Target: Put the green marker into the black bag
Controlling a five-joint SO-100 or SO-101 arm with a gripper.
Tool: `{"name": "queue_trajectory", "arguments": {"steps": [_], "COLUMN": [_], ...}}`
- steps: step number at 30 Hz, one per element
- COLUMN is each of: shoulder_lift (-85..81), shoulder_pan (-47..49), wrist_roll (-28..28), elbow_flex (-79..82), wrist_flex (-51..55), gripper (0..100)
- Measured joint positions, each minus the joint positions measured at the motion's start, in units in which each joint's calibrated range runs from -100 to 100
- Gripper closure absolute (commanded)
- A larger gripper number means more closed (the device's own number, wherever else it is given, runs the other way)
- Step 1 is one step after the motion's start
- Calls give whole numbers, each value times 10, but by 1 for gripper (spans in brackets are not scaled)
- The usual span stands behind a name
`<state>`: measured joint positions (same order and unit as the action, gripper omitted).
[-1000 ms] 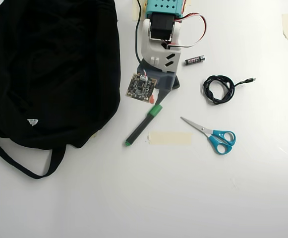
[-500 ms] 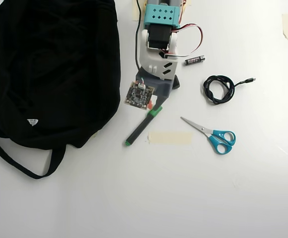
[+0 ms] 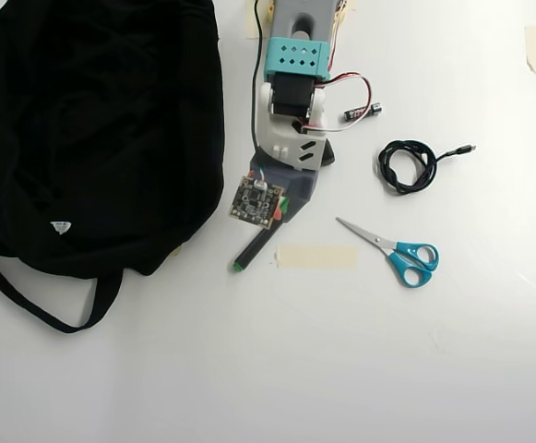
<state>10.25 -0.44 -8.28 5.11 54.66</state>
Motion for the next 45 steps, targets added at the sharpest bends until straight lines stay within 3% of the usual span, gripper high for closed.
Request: {"name": "queue_trajectory", "arguments": {"steps": [16,24,38,45], "shoulder_lift": [36,36,36,36], "shoulder_pan": [-2,-1,-1,-1], "wrist_roll": [-21,-29,-29,-29], "elbow_flex": [-6,-6,-6,-6], "wrist_flex": [0,3,28,52], "gripper": [98,87,85,79]}}
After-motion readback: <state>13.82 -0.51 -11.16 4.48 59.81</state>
